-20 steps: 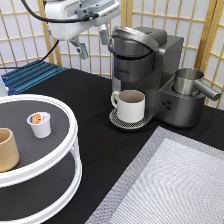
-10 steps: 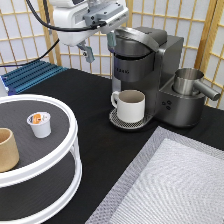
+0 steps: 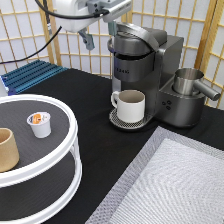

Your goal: Make coffee

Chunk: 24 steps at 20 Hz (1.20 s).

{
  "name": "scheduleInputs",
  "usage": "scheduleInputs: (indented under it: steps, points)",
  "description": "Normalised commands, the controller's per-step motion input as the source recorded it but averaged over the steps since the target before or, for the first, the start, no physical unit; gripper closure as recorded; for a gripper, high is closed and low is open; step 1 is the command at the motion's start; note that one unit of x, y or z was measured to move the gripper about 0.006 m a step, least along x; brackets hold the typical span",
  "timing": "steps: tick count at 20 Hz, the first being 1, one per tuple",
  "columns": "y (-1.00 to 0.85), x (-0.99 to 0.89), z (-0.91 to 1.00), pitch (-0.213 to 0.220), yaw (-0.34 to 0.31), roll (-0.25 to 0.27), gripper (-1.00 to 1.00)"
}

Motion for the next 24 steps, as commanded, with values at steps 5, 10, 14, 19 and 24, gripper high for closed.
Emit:
scheduleInputs:
  steps: [5, 10, 14, 19, 24]
  points:
    - [0.5, 0.54, 0.74, 0.188, 0.0, -0.006, -1.0]
    - [0.58, 0.67, 0.74, 0.194, 0.0, -0.028, -1.0]
    - [0.25, 0.44, 0.67, 0.125, -0.012, -0.023, -1.0]
    - [-0.63, 0.0, 0.54, 0.01, -0.063, 0.127, -1.0]
    - [-0.84, 0.05, -0.05, -0.008, -0.061, 0.063, -1.0]
